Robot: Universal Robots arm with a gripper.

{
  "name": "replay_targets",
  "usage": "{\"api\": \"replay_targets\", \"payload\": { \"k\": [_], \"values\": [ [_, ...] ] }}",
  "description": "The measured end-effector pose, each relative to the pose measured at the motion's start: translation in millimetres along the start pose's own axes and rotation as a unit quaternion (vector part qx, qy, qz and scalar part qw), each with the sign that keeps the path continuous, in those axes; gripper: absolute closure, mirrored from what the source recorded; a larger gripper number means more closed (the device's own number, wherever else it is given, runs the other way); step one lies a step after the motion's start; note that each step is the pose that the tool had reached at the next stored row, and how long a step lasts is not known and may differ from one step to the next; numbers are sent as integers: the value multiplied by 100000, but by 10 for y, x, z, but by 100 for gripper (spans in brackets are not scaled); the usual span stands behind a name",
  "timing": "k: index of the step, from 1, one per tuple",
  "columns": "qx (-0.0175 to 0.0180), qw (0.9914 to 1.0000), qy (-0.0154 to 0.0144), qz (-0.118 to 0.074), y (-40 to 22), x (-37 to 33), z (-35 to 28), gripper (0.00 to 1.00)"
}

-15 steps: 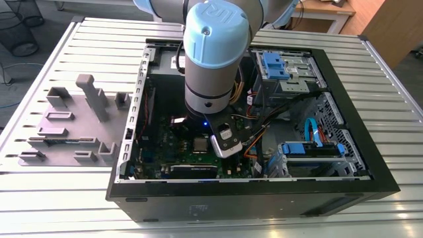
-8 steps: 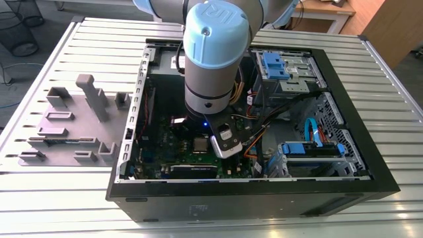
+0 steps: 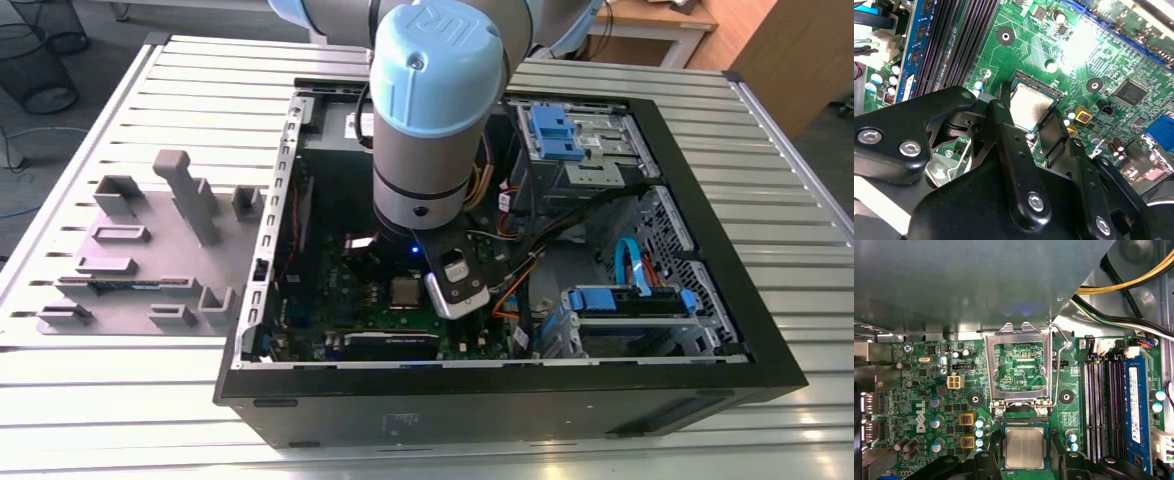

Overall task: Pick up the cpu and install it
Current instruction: 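Place the cpu into insertion slot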

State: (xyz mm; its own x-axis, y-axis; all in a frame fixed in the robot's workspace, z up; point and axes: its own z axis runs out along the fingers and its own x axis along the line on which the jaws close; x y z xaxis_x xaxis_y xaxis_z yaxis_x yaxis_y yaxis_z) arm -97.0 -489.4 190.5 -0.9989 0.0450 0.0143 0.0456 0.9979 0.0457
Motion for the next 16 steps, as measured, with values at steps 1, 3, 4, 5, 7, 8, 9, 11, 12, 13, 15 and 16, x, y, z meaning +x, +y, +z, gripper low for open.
{"api": "replay_targets", "payload": {
  "k": [1, 3, 4, 5, 7, 8, 9, 11, 12, 13, 15, 16],
  "values": [
    [8, 100000, 2, 2, 0, 0, -1, 53],
    [10, 100000, 4, 1, -1, 0, -1, 53],
    [26, 100000, 12, -21, -3, 1, -2, 53],
    [21, 100000, 12, -88, -4, 1, -1, 53],
    [24, 100000, 17, -273, -4, 1, 0, 53],
    [27, 99999, 20, -342, -4, 1, 1, 53],
    [26, 99999, 23, -444, -4, 1, 3, 53],
    [31, 99997, 36, -724, -4, 1, 6, 53],
    [40, 99996, 44, -836, -4, 1, 6, 53],
    [45, 99996, 48, -897, -4, 1, 6, 53],
    [70, 99996, 45, -927, -4, 4, 7, 53],
    [110, 99996, 43, -923, -4, 5, 7, 53]
  ]
}}
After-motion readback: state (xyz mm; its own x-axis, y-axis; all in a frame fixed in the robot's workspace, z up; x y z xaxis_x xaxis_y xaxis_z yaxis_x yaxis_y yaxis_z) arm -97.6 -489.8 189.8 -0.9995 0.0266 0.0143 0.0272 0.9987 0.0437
